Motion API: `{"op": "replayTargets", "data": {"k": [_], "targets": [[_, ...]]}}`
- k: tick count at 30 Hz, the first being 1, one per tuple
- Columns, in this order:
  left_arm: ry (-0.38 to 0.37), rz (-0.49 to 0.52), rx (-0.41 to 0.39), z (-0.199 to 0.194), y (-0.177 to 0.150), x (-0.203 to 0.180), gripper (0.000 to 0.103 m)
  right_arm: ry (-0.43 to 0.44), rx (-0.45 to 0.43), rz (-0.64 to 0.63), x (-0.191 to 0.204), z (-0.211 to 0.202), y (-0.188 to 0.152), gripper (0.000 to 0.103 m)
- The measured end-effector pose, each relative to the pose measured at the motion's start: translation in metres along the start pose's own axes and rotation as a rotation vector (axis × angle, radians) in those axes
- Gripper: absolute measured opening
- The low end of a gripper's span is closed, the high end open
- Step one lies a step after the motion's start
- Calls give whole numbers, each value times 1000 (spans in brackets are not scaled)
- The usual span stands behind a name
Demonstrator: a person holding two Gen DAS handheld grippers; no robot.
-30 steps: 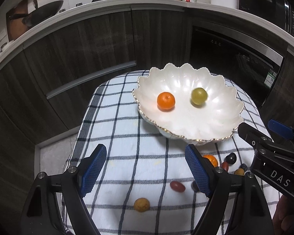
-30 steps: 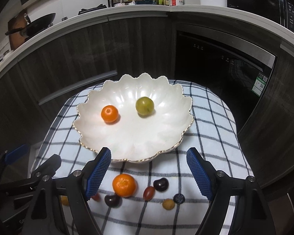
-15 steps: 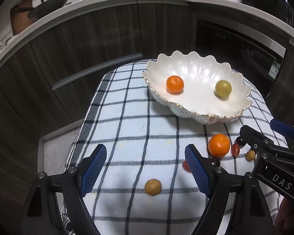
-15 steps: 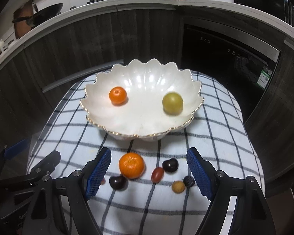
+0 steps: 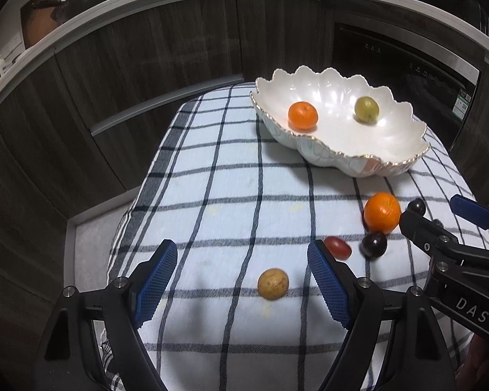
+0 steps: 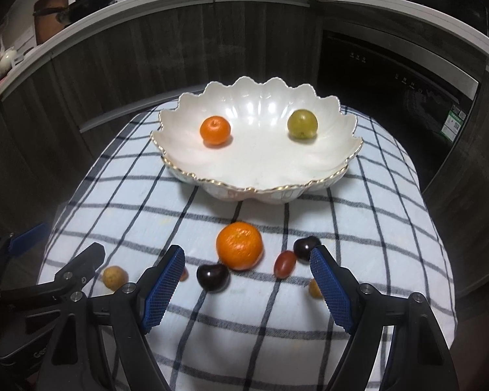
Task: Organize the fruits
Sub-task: 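Withdraw both tools from the bowl and lower toward the remaining fruits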
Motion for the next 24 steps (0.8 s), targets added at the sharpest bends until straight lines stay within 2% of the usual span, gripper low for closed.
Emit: {"op": "replayTargets", "data": {"k": [11, 14, 20, 24], "targets": [[-6, 29, 1, 7, -15, -1, 81, 4, 20, -39, 7, 10, -15, 79], [-9, 39, 7, 11, -19, -4, 81, 7, 35, -49, 9, 15, -18, 75], [-16, 61, 22, 20, -25, -10, 73, 25, 68, -57, 12, 26, -25, 66], [-26, 78, 40, 28, -29, -14, 64, 38, 90, -61, 14, 34, -29, 62]]}}
Point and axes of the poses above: each gripper's, at about its wrist camera, not at the fingertips, and z roughly the way its jaws point, x to its left, y to its top, the point moved 5 cm from there along z, roughly the way its jaws point, and after that the axes turned 5 degrees about z, right-handed, at the moved point
